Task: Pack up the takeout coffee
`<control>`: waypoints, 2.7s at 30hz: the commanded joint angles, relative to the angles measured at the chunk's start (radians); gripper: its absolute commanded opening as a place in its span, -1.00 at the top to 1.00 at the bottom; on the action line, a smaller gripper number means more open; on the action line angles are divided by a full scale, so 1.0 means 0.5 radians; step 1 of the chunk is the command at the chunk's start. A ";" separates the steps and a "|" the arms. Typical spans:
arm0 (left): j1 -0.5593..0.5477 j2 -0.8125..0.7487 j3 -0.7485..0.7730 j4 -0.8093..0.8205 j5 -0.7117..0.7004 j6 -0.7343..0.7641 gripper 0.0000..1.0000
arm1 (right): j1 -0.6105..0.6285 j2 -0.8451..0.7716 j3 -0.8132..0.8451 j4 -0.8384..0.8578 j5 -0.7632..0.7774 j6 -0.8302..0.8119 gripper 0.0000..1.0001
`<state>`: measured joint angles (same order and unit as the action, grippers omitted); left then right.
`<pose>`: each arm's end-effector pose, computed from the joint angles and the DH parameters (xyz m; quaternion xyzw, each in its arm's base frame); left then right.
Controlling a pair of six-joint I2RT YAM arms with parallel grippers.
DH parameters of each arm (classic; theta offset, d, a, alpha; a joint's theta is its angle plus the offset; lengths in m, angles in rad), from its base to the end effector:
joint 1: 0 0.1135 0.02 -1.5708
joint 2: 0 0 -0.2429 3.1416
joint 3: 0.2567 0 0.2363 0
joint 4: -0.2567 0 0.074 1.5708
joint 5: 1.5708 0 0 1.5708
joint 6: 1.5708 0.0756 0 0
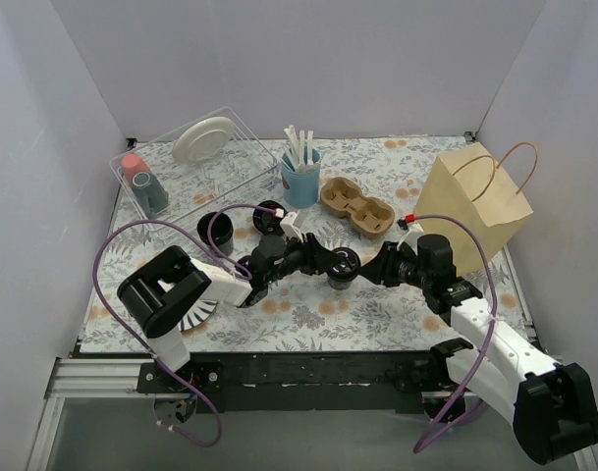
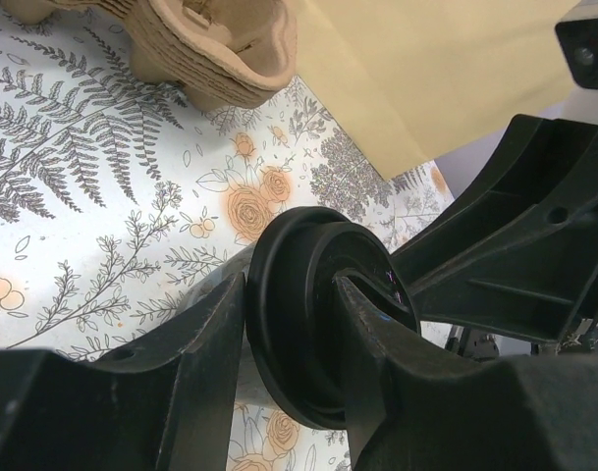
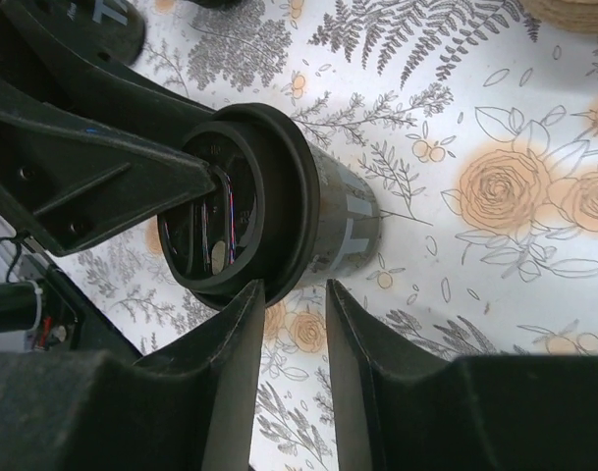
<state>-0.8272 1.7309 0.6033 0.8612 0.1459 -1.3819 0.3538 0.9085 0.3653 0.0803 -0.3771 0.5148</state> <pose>0.2319 -0.2684 0.1334 -0.1745 0.7745 -0.5668 0.2204 0.2027 0.1046 0.1738 -0.0311 0.8406 0.3620 0.4017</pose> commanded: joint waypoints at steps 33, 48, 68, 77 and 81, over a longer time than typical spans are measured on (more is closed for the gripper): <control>-0.015 0.290 -0.068 -1.109 0.132 0.487 0.36 | -0.254 1.027 0.991 -0.553 -0.783 -0.769 0.18; -0.015 0.312 -0.059 -1.115 0.107 0.497 0.37 | -0.348 1.095 0.945 -0.474 -0.798 -0.655 0.21; -0.015 0.302 -0.068 -1.109 0.095 0.497 0.37 | -0.386 1.082 0.846 -0.388 -0.964 -0.643 0.26; -0.018 0.290 -0.071 -1.112 0.076 0.497 0.37 | -0.336 1.122 0.788 -0.403 -0.986 -0.677 0.30; -0.018 0.263 -0.084 -1.115 0.058 0.497 0.37 | -0.336 1.144 0.718 -0.467 -0.857 -0.689 0.34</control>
<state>-0.8238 1.7454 0.6697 0.7902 0.2268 -1.2602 0.1665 1.4624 0.7803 -0.1024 -0.8337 0.1936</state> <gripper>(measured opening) 0.372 0.342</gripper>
